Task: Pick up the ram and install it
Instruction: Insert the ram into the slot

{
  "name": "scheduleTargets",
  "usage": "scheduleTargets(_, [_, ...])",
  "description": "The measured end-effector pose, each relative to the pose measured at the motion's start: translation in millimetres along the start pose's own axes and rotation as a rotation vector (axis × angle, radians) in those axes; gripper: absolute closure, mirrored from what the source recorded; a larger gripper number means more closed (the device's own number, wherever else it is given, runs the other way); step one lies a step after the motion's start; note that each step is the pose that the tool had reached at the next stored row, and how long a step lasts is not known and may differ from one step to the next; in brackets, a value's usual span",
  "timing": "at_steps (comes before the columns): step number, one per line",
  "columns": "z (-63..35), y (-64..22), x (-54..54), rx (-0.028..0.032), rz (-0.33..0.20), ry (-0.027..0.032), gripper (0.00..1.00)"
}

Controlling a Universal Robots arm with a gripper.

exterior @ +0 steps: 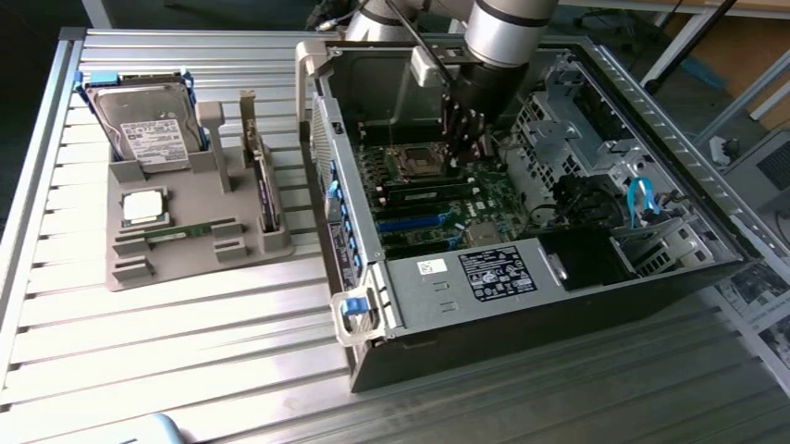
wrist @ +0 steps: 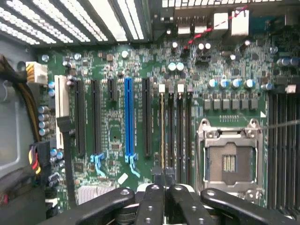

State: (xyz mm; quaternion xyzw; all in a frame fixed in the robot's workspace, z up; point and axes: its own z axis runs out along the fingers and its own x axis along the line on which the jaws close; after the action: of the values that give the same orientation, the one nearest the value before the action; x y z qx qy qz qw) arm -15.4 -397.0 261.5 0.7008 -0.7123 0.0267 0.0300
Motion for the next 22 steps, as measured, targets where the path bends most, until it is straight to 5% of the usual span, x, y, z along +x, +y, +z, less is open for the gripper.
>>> scheduleTargets(22, [-0.4, -68.3, -1.1, -0.0254, -0.002, 0.0008, 0.89])
